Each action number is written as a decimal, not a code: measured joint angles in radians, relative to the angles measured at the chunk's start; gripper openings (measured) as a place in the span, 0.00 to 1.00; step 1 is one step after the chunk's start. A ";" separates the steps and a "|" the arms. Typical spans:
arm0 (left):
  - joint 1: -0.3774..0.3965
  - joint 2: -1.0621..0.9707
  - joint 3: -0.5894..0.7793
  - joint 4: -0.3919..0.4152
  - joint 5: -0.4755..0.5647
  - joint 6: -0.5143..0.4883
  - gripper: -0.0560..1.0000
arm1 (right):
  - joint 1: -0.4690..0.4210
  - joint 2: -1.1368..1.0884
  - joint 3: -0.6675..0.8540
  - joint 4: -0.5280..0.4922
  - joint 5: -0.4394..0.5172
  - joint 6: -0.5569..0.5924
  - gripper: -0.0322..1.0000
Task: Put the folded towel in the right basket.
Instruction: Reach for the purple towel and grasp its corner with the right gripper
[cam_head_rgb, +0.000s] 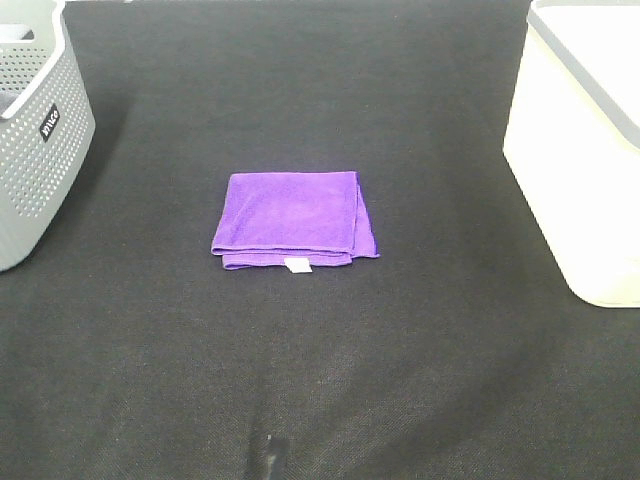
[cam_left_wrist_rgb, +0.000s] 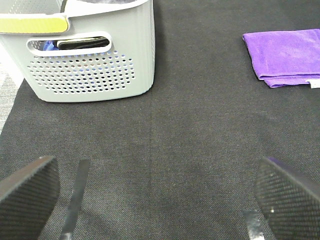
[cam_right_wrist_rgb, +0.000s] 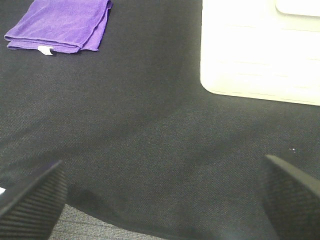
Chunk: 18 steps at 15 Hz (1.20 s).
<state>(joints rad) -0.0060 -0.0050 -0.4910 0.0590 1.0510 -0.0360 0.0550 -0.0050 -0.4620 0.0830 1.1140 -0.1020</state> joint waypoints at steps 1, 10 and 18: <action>0.000 0.000 0.000 0.000 0.000 0.000 0.99 | 0.000 0.000 0.000 0.000 0.000 0.000 0.98; 0.000 0.000 0.000 0.000 0.000 0.000 0.99 | 0.000 0.000 0.000 0.000 0.000 0.000 0.98; 0.000 0.000 0.000 0.000 0.000 0.000 0.99 | 0.000 0.000 0.000 0.000 0.000 0.000 0.98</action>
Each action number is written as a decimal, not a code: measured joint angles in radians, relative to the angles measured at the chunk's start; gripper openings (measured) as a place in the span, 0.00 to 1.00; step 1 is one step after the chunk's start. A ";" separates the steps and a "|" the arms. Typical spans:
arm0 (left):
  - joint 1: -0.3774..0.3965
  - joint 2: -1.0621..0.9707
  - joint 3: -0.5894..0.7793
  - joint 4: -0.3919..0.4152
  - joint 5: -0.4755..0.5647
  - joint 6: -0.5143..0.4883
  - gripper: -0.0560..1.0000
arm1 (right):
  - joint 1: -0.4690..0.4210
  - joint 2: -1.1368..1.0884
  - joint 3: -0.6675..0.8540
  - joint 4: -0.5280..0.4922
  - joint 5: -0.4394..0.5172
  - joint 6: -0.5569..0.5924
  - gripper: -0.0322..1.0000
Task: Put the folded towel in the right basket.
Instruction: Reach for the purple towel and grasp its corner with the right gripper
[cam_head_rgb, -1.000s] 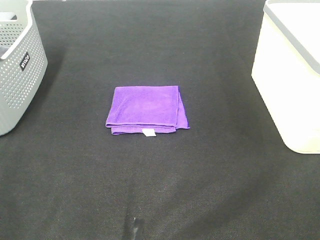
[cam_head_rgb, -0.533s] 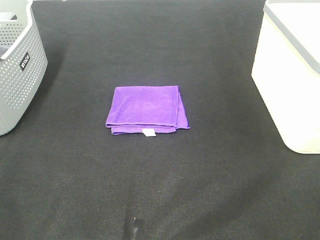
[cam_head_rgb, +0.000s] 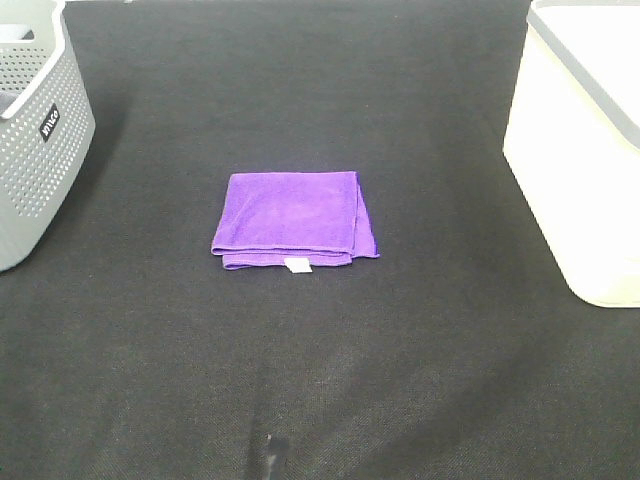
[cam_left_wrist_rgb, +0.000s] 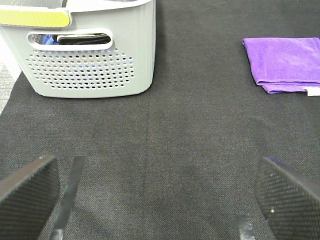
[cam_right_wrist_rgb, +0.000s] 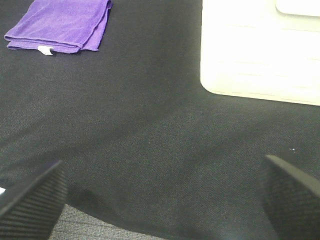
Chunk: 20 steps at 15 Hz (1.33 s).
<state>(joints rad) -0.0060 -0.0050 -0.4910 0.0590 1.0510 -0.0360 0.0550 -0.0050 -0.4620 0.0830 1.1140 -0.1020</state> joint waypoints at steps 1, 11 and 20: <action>0.000 0.000 0.000 0.000 0.000 0.000 0.99 | 0.000 0.000 0.000 0.000 0.000 0.000 0.98; 0.000 0.000 0.000 0.000 0.000 0.000 0.99 | 0.000 0.536 -0.192 -0.019 -0.012 0.026 0.98; 0.000 0.000 0.000 0.000 0.000 0.000 0.99 | 0.137 1.679 -1.116 0.262 -0.040 -0.006 0.98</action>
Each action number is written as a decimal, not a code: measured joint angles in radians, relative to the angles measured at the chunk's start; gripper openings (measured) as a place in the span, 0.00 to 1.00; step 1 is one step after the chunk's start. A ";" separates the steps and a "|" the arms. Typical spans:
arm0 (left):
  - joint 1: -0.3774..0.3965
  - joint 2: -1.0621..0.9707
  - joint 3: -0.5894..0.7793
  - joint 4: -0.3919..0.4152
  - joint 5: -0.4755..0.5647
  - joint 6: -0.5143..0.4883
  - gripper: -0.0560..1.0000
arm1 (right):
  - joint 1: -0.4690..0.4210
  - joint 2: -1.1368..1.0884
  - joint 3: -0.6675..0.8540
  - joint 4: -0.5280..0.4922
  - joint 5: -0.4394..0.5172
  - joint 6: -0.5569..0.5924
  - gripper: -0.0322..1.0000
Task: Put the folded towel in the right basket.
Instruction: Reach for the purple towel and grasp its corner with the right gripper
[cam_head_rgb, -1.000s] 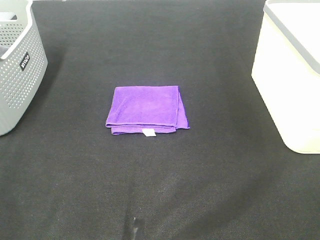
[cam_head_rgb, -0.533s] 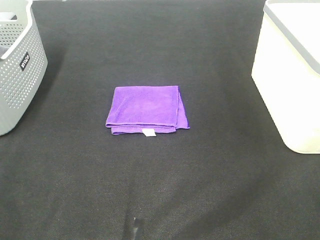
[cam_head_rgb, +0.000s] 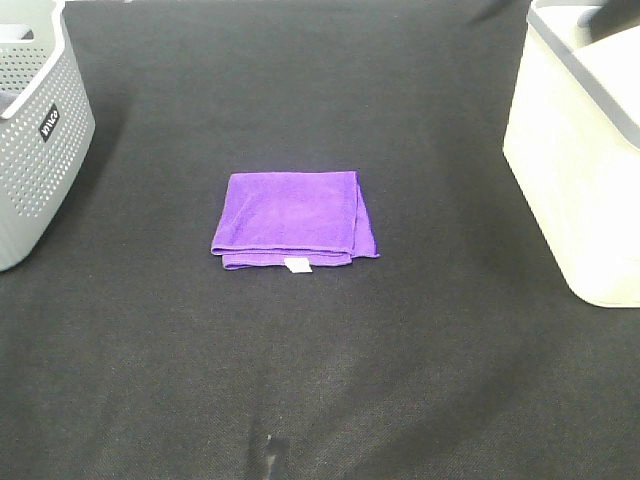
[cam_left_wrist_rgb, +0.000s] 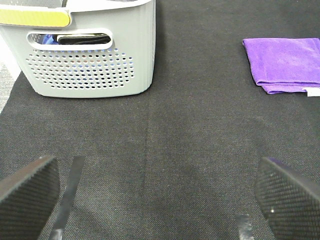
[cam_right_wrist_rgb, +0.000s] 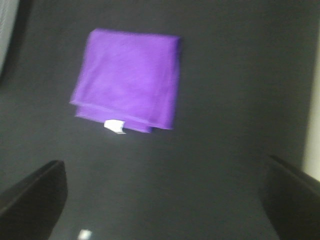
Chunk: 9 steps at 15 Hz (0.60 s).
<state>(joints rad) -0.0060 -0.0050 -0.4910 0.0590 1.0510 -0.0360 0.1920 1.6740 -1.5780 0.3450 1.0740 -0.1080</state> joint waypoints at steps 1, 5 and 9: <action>0.000 0.000 0.000 0.000 0.000 0.000 0.99 | 0.045 0.115 -0.053 0.060 -0.001 0.000 0.98; 0.000 0.000 0.000 0.000 0.000 0.000 0.99 | 0.075 0.421 -0.229 0.241 0.030 -0.036 0.98; 0.000 0.000 0.000 0.000 0.000 0.000 0.99 | 0.074 0.605 -0.317 0.267 0.055 -0.050 0.98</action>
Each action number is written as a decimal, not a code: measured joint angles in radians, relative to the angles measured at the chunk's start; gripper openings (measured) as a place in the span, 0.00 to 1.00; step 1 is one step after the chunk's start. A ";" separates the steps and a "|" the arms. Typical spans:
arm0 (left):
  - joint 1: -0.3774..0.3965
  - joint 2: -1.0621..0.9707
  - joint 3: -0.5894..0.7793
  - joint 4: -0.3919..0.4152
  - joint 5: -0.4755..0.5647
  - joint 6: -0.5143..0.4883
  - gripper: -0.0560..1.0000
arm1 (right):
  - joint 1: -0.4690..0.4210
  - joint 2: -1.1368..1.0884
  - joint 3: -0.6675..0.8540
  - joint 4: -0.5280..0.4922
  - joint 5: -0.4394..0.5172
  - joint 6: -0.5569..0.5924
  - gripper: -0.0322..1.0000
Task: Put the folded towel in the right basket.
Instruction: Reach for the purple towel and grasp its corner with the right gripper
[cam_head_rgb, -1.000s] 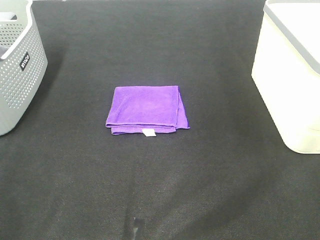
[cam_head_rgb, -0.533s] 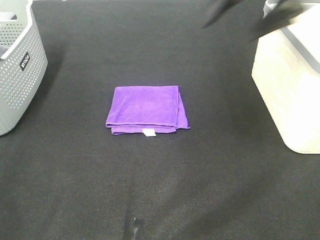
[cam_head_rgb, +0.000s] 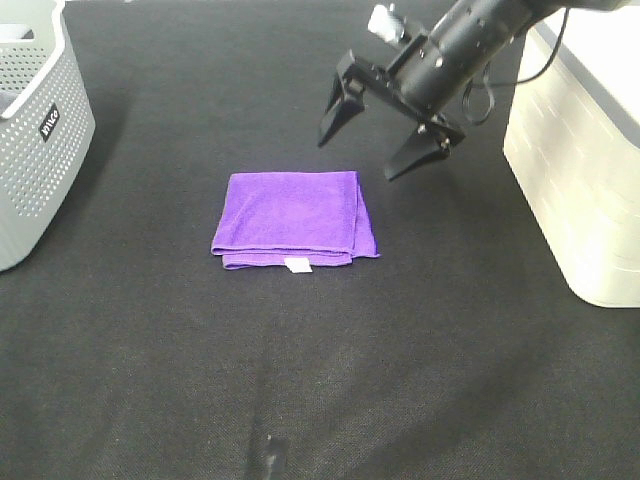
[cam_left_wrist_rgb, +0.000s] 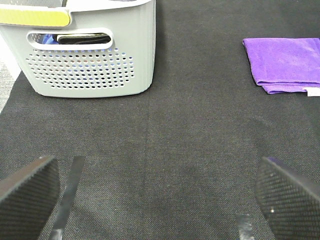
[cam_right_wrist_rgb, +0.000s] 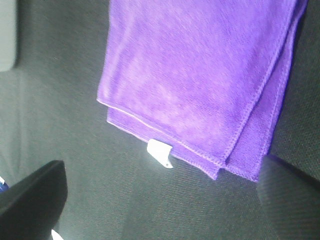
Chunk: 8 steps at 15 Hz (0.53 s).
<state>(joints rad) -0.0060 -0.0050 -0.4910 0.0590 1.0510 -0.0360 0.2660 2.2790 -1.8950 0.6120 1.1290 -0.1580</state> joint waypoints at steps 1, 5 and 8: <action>0.000 0.000 0.000 0.000 0.000 0.000 0.99 | 0.000 0.013 -0.001 0.001 -0.003 -0.001 0.98; 0.000 0.000 0.000 0.000 0.000 0.000 0.99 | 0.000 0.109 -0.004 -0.082 -0.146 0.004 0.97; 0.000 0.000 0.000 0.000 0.000 0.000 0.99 | -0.001 0.162 -0.010 -0.101 -0.196 0.007 0.96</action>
<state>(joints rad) -0.0060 -0.0050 -0.4910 0.0590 1.0510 -0.0360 0.2650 2.4410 -1.9050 0.5110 0.9330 -0.1510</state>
